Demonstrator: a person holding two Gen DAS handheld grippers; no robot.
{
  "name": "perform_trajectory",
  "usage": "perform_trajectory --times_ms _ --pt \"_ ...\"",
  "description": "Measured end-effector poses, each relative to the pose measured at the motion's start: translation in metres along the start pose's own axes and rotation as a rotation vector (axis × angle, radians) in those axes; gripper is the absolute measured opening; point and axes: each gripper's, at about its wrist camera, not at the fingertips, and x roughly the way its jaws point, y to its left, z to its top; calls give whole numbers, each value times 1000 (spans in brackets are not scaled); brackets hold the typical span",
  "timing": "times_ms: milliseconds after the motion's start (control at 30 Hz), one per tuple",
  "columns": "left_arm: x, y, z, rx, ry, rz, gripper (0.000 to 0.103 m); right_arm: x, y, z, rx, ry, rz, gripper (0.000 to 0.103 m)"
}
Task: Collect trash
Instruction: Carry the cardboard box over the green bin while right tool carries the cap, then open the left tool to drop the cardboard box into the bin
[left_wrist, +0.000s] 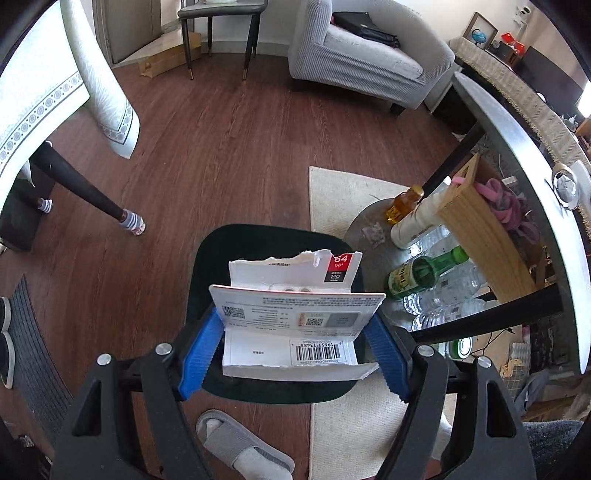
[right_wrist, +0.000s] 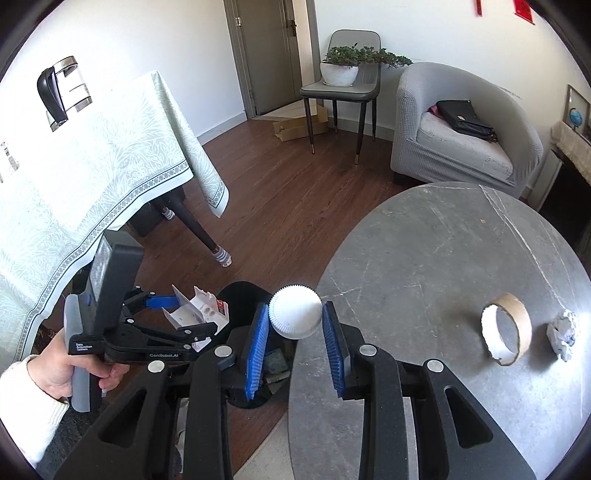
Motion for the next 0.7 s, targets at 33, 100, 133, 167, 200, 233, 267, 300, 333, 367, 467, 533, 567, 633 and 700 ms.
perform_trajectory --times_ms 33,100,133,167,200,233,267,300,333,367,467,533,567,633,700 --pt "4 5 -3 -2 12 3 78 2 3 2 -3 0 6 30" --pt "14 18 -8 -11 38 9 78 7 11 4 -10 3 16 30" --pt "19 22 -10 -13 49 14 78 10 15 6 -15 5 23 30" --pt "22 27 -12 -16 58 17 78 13 20 7 -21 7 29 30" --pt "25 31 -14 -20 67 19 78 16 23 8 -26 11 35 30" --pt "27 34 -16 -22 76 21 78 20 27 10 -32 15 40 30" --pt "30 37 -17 -25 87 23 78 24 31 11 -38 22 46 30" --pt "33 41 -20 -29 99 23 78 28 35 12 -46 29 53 30" --pt "36 44 -22 -31 111 22 78 31 39 13 -54 34 55 30" --pt "40 47 -23 -31 121 26 78 35 43 13 -60 40 59 30" --pt "49 53 -27 -27 149 46 78 43 51 14 -74 56 68 30" --pt "55 55 -30 -16 161 45 78 48 57 15 -82 64 74 30" --pt "57 55 -31 -8 166 49 78 50 59 16 -85 67 75 30" --pt "61 55 -33 6 174 52 80 56 63 17 -90 74 81 30" --pt "64 58 -35 9 185 47 85 61 66 19 -92 80 85 30"
